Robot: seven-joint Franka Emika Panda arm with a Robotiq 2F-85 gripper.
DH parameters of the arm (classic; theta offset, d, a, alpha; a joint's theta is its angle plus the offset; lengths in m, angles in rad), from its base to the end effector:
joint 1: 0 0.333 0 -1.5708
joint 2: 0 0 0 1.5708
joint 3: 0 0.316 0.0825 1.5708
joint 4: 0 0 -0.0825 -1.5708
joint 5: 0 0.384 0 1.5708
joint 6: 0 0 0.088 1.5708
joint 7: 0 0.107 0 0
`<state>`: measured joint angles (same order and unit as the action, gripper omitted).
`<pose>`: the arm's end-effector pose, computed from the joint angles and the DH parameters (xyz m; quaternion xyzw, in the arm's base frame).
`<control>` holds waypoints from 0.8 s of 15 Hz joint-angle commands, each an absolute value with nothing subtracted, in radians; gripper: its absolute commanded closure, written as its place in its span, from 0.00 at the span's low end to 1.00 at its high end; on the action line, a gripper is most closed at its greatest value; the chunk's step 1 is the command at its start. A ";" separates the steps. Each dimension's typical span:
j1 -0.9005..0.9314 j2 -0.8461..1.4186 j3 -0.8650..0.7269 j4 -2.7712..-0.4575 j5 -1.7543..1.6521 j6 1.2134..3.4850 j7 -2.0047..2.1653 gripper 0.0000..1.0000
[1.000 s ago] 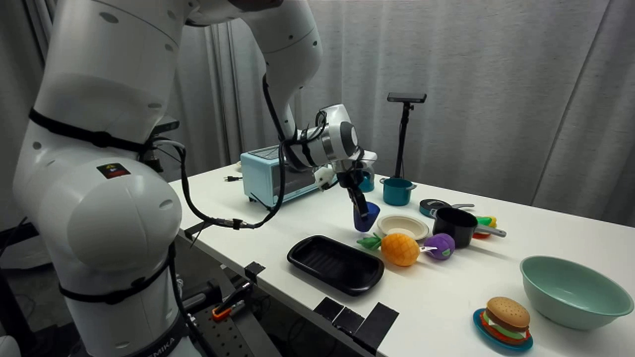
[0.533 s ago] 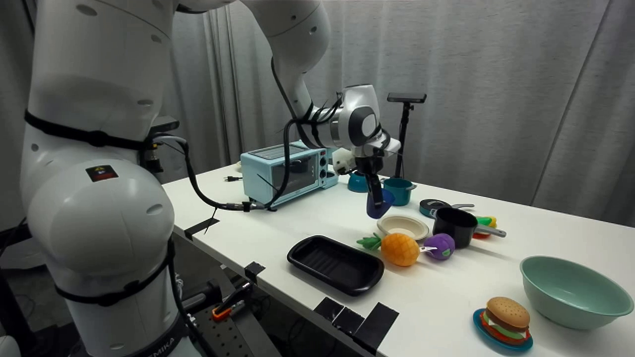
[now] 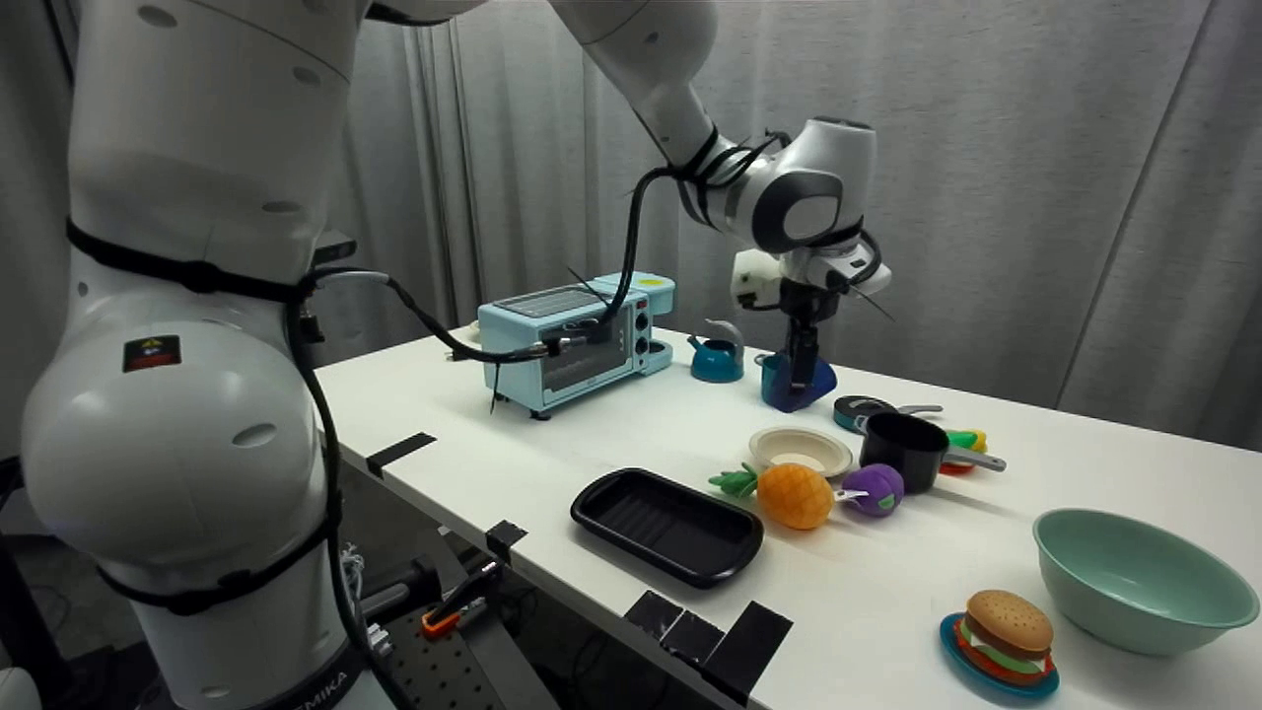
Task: Pour the contents in the blue cup on the beige plate
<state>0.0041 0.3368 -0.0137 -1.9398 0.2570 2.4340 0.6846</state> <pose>0.6318 -0.0049 0.3259 -0.8993 0.4210 -0.0444 0.1094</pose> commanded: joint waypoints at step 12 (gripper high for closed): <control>-0.027 0.596 0.048 -1.601 0.433 2.143 0.622 0.48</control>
